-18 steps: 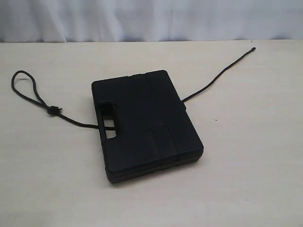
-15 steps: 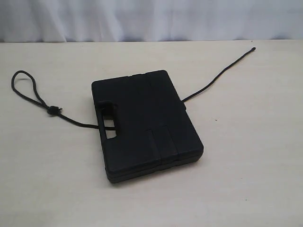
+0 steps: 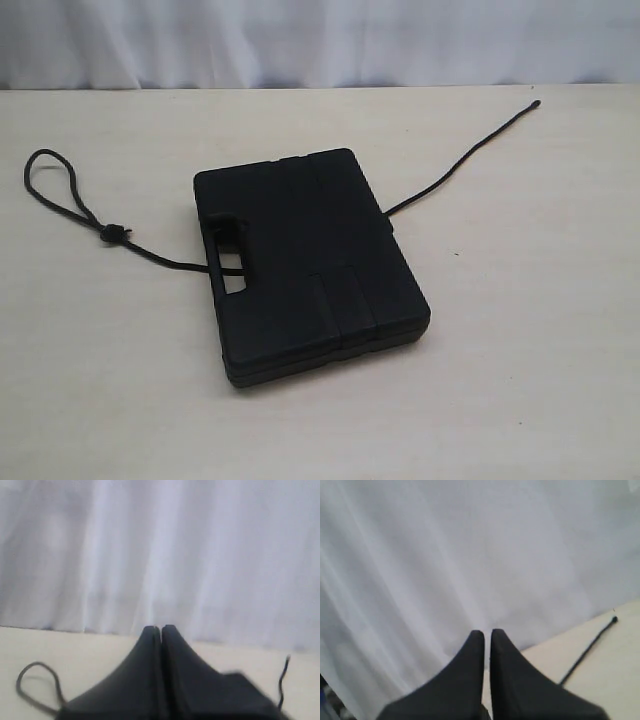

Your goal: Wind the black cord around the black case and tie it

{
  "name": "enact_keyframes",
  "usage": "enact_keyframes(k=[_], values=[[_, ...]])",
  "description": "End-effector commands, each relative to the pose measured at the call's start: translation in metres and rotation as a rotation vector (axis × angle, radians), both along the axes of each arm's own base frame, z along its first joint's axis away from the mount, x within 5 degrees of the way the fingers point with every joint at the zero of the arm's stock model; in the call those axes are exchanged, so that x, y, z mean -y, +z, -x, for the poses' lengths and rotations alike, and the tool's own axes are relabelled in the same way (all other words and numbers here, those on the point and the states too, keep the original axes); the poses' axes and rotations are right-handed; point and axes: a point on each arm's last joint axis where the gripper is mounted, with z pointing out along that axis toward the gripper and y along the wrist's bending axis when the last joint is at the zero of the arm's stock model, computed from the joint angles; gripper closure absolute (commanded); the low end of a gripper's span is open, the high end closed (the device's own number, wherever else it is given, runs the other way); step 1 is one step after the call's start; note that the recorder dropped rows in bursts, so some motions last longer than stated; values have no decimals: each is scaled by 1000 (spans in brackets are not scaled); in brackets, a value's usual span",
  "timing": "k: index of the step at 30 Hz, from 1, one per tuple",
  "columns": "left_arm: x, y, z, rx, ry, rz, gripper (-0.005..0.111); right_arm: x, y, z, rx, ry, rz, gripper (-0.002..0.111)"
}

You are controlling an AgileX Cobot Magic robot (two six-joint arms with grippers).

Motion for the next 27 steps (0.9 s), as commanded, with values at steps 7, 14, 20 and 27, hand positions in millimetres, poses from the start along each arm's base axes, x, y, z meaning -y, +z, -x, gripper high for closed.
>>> enact_keyframes(k=[7, 14, 20, 27], values=[[-6, 107, 43, 886, -89, 270, 107, -4, 106, 16, 524, 42, 20, 104], [10, 183, -51, 149, -45, -95, 107, -10, 123, -69, -53, 13, 327, 104], [14, 158, -126, -436, 52, -306, 107, -6, 97, -105, -312, -23, 415, 104], [58, 81, -192, -1168, -289, -487, 107, -15, 61, -134, -542, 45, 568, 104]])
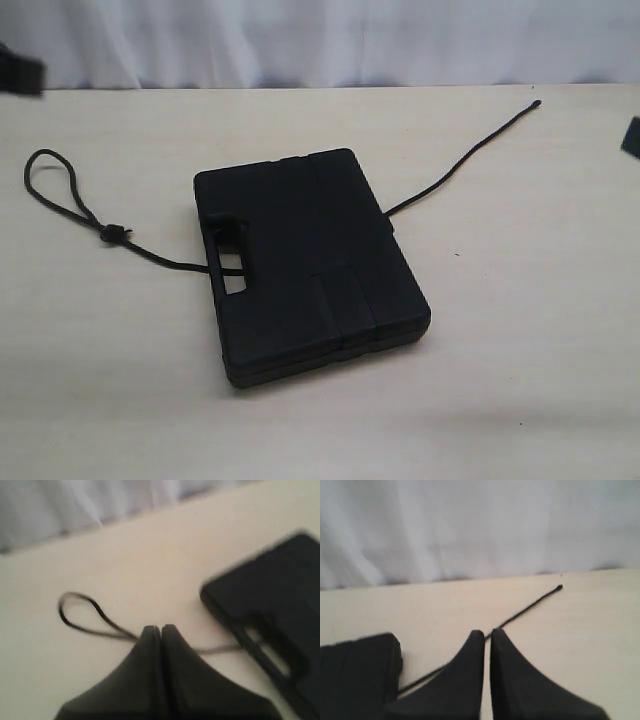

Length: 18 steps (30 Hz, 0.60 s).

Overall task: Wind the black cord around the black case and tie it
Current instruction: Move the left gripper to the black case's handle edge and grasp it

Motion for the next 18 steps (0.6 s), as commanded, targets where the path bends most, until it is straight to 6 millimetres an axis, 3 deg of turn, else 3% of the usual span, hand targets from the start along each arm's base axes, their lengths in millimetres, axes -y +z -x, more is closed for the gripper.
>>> enact_keyframes(k=[1, 5, 9, 13, 18], values=[[28, -57, -31, -465, -106, 43, 107, -14, -18, -14, -155, 77, 145, 104], [42, -101, -49, -648, -98, 92, 99, -37, -24, -17, -253, 181, 265, 104], [60, -138, -63, -734, -97, 140, 79, -51, -28, -15, -270, 252, 300, 104], [71, -158, -75, -695, -88, 170, 66, -58, -28, -12, -266, 288, 306, 104], [80, -169, -89, -614, -28, 279, 59, -59, -28, -12, -261, 296, 304, 104]])
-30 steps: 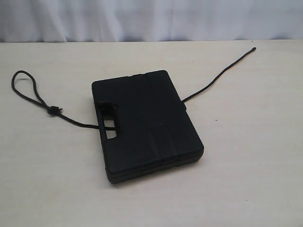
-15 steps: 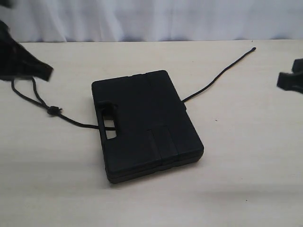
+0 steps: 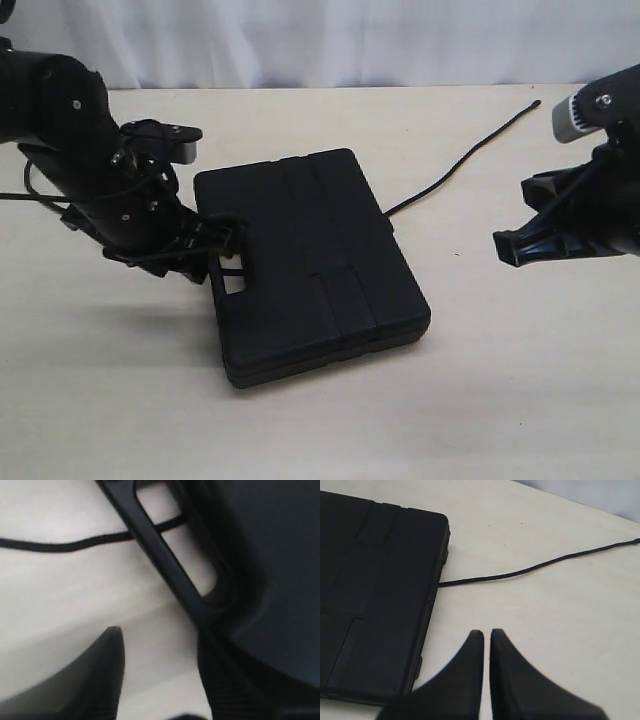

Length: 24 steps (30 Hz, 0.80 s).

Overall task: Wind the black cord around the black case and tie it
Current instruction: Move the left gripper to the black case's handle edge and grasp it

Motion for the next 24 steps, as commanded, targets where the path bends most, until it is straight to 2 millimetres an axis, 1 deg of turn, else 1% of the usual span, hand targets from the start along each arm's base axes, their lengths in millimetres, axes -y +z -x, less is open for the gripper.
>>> enact_keyframes(k=[1, 3, 8, 13, 18, 20, 24], values=[[11, -8, -15, 78, 96, 89, 58, -1, 1, -1, 2, 9, 13, 104], [13, -16, -20, 82, 131, 113, 56, -1, 1, -1, 6, 12, 10, 104], [14, -39, -27, 76, 149, 99, 57, -3, 2, -2, 19, 22, -5, 104], [14, -50, -34, 107, 169, 98, 57, -4, 2, -2, 16, 19, -24, 104], [14, -61, -36, 102, 171, 86, 59, -5, 1, -1, 9, 16, -61, 104], [14, -61, -38, 120, 178, 90, 67, -6, -1, 0, 12, 30, -60, 104], [15, -58, -41, 138, 199, 110, 94, -10, -5, 2, 33, 73, -86, 104]])
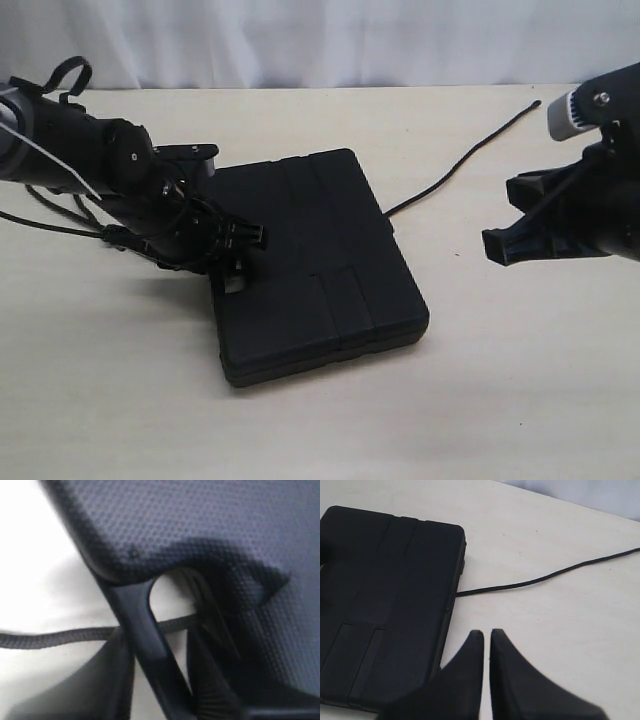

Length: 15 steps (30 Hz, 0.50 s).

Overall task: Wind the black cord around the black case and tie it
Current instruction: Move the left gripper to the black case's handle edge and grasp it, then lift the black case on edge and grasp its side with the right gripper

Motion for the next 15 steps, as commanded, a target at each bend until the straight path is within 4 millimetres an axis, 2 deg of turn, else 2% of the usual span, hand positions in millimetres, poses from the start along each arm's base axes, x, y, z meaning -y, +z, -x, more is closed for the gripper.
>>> enact_keyframes(k=[1, 3, 6, 11, 15], values=[[5, 9, -7, 45, 19, 30, 101, -8, -5, 4, 21, 64, -24, 104], [8, 20, -12, 53, 7, 40, 107, -15, -6, 7, 22, 109, -20, 102], [13, 46, -20, 69, -14, 68, 107, -31, -6, 16, 38, 217, 13, 94], [18, 90, -31, 117, -47, 103, 107, -55, -7, 33, 47, 376, 57, 75], [14, 109, -38, 98, -35, 137, 107, -73, -19, 44, 28, 497, 179, 55]])
